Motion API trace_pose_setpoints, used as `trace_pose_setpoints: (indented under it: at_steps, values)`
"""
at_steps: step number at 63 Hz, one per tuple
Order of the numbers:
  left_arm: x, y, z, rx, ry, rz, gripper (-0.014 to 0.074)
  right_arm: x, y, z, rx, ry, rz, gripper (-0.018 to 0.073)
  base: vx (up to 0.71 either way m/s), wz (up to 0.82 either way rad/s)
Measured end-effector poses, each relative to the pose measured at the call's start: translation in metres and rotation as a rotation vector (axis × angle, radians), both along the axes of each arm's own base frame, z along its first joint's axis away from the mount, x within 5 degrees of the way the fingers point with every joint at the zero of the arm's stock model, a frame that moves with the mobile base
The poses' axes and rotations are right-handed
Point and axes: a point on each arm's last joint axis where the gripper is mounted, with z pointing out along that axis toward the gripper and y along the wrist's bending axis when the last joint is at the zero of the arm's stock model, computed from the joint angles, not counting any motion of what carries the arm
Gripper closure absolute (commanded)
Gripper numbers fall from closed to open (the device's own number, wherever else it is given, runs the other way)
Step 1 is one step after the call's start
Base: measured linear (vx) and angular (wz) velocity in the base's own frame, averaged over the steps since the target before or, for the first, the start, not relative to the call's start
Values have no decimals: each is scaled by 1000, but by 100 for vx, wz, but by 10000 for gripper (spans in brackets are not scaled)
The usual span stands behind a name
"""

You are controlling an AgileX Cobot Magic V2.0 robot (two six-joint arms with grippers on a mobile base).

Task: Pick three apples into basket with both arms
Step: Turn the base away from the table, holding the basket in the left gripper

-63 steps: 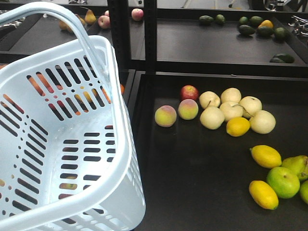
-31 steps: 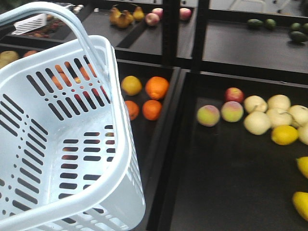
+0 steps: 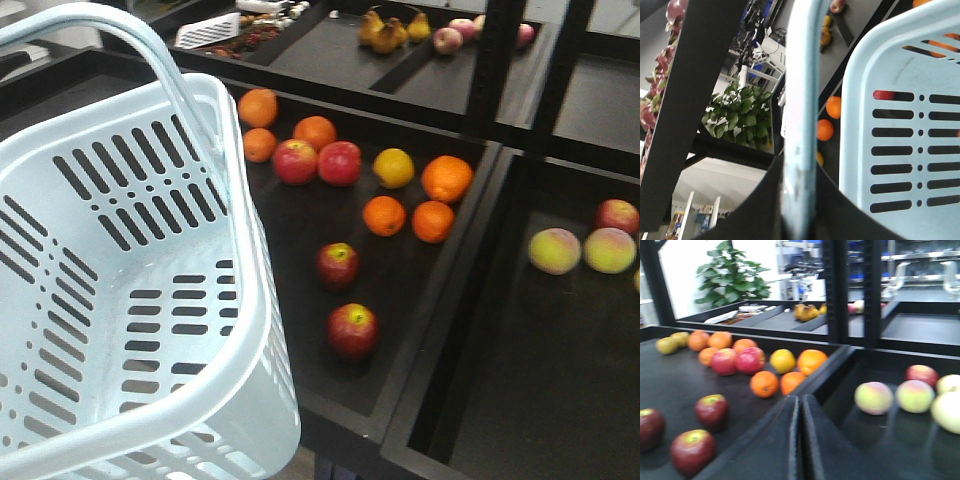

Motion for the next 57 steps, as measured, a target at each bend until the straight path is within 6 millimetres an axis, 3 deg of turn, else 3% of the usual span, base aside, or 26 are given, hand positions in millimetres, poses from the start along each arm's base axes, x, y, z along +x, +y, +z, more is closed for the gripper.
trace_pose_setpoints:
  at_steps: [57]
  values:
    - [0, 0, 0, 0, 0, 0, 603, 0, 0, 0, 0, 0, 0, 568, -4, 35]
